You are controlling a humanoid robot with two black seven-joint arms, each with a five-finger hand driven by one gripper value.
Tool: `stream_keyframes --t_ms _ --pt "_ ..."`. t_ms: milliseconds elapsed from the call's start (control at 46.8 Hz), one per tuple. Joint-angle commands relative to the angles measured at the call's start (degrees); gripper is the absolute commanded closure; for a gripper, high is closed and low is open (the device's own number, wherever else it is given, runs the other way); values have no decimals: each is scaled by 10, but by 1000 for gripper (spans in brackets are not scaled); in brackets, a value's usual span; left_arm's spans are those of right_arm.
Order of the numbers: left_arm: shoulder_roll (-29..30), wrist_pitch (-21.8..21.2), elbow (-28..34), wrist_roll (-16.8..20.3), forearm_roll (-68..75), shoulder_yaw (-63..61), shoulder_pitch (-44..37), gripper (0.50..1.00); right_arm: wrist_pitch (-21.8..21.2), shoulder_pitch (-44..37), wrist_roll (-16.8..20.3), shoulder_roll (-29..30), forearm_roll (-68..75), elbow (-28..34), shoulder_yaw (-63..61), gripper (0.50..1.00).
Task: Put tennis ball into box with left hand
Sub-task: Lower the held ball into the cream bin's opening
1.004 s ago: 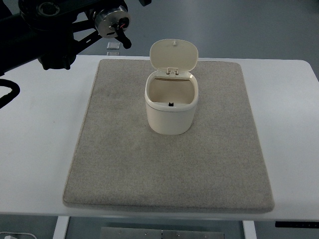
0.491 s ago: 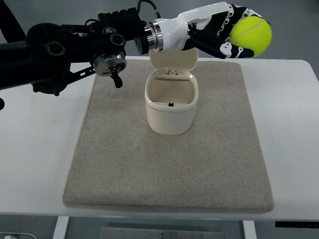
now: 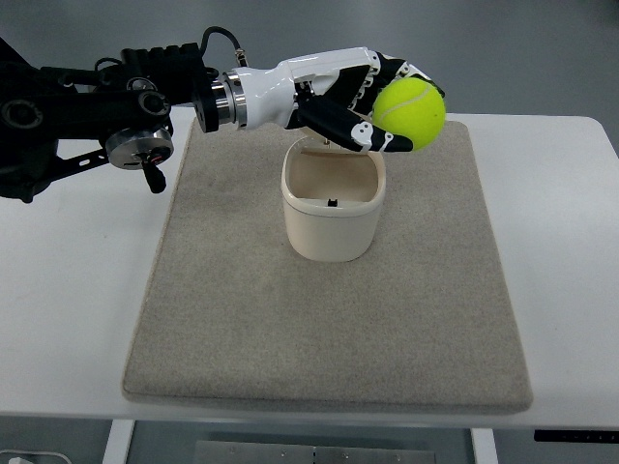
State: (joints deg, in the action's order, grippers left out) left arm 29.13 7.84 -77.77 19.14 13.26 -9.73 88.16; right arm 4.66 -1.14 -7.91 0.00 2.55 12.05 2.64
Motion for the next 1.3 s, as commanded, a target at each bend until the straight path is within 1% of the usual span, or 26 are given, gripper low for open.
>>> stream_keyframes --t_ms 0,342,556,962,1282 --pt "7 0 -1 0 0 -13 0 1000 0 0 0 0 0 0 0 562" --pt "36 1 0 0 8 -54 -1 1000 0 0 0 0 0 0 0 562" --pt "36 0 0 0 12 -78 -11 1000 0 0 0 0 0 1 0 562" --pt "31 -4 2 0 20 -85 -23 1000 0 0 0 0 0 0 0 562" --pt "32 -14 10 0 20 -86 -24 1000 0 0 0 0 0 1 0 562"
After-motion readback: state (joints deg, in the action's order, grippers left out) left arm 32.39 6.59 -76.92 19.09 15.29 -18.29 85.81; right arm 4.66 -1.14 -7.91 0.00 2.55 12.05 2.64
